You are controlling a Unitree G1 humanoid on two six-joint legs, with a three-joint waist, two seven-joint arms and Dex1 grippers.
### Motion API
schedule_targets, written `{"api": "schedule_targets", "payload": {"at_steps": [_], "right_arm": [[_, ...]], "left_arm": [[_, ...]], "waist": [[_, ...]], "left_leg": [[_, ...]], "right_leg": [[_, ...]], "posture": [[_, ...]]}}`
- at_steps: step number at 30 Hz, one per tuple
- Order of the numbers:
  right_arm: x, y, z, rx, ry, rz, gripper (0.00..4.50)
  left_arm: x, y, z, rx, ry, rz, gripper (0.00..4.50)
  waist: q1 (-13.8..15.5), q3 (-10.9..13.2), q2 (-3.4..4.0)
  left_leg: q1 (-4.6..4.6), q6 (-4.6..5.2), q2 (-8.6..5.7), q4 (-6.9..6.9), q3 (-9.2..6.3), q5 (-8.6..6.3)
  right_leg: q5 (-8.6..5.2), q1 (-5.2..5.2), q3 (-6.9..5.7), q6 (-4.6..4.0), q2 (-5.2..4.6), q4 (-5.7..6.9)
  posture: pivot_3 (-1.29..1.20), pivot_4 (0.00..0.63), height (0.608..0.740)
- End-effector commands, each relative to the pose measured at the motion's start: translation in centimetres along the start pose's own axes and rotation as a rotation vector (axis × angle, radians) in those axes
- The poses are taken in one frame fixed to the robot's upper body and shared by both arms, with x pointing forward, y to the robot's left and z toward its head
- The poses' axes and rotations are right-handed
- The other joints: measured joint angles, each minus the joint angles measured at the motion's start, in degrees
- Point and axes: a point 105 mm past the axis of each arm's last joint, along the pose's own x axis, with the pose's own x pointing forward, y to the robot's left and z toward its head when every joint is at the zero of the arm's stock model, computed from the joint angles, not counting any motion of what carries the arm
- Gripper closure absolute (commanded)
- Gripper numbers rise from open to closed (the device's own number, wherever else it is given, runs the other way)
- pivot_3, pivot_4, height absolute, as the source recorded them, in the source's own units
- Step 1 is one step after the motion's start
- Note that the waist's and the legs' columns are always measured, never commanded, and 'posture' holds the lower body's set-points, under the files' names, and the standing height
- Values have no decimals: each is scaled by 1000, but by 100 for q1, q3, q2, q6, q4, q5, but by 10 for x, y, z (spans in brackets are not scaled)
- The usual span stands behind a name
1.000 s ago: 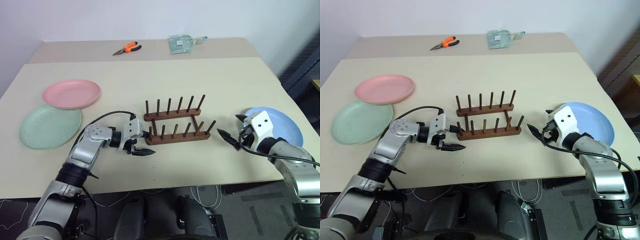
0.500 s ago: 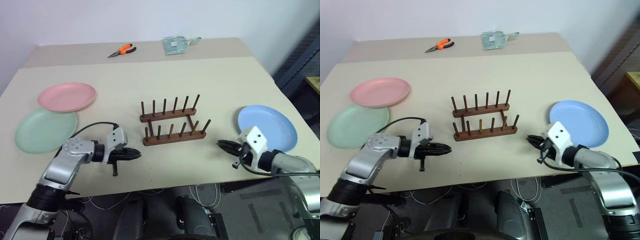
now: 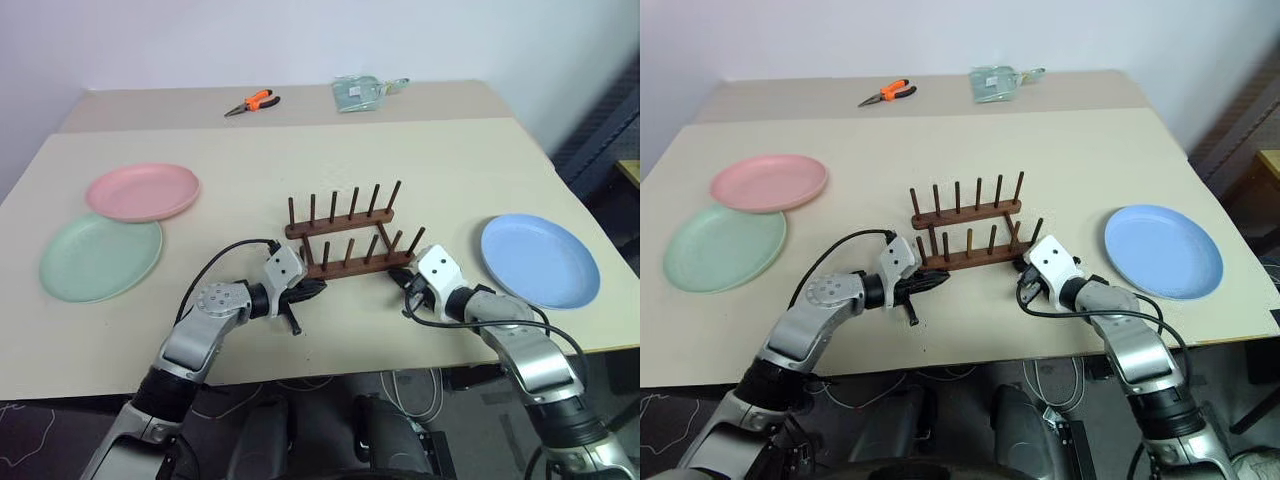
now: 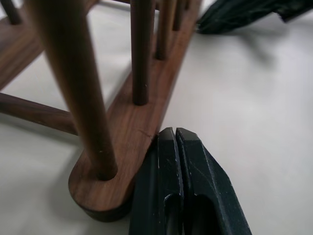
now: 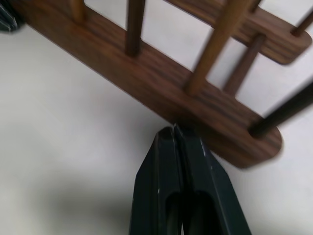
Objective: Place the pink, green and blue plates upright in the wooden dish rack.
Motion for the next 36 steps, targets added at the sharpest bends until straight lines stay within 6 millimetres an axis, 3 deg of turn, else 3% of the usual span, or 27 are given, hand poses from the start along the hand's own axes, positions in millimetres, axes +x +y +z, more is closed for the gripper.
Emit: {"api": "schedule_targets", "payload": {"at_steps": [1,11,14,15,18,20,21,23,26,29,32,36], "right_arm": [[7,-10,4,-25,-12,-39,4500],[12,-15,11,-34,-44,-53,4500],[6,-6,22,7,-95,20,3624],[5,-4,24,12,-101,29,3131],[-3,7,34,9,-134,107,1605],[-10,15,43,0,-158,156,585],[-12,19,47,-12,-171,175,46],[-14,23,53,-30,-187,204,0],[-13,26,59,-37,-199,228,0],[-9,27,61,-48,-206,239,0],[-6,28,63,-55,-211,251,0],[-3,29,66,-59,-222,262,0]], "left_arm": [[-6,29,-20,-20,78,147,4440],[-13,46,-23,-12,84,219,4440],[-19,40,-23,-10,83,186,4500],[-20,39,-23,-11,83,182,4500],[-36,40,-7,-57,0,171,3609],[-58,63,18,-124,-135,295,2702],[-75,87,34,-161,-226,437,2137],[-110,129,56,-218,-366,731,1136],[-153,165,67,-318,-475,1060,1136],[-209,189,52,-523,-555,1451,1136],[-222,191,41,-645,-572,1546,1136],[-217,189,31,-807,-578,1503,1136]], "waist": [[-10,-4,0],[-76,-17,5],[-127,-19,7],[-138,-19,8],[-148,-19,9],[-134,-17,8],[-124,-13,8],[-100,-5,-5],[-70,-3,-22],[-75,-4,-21],[-98,-1,-25],[-59,9,-45]], "left_leg": [[0,0,0,0,0,0],[2,0,2,-3,0,0],[2,0,2,-5,0,0],[3,0,4,-8,0,0],[6,1,8,-15,0,0],[5,1,10,-20,-1,0],[3,1,10,-19,-3,0],[-2,0,10,-9,-9,0],[-6,0,7,-2,-15,0],[-6,3,-5,-9,-8,-3],[-6,5,-6,-11,-5,-4],[-6,3,-4,-8,-9,-3]], "right_leg": [[0,0,0,0,1,2],[1,-1,0,2,4,5],[1,-1,0,2,4,6],[1,-2,0,2,5,6],[1,-7,1,2,8,9],[0,-11,1,2,9,10],[0,-14,0,2,9,10],[1,-16,-4,2,8,14],[9,-11,-9,18,6,13],[12,-7,-7,34,-5,3],[21,-6,-6,49,-4,0],[21,-6,-8,47,0,5]], "posture": [[0,150,738],[0,150,738],[0,150,738],[0,150,738],[0,150,738],[0,150,738],[0,150,738],[0,150,738],[0,150,738],[0,150,738],[0,150,738],[0,150,738]]}}
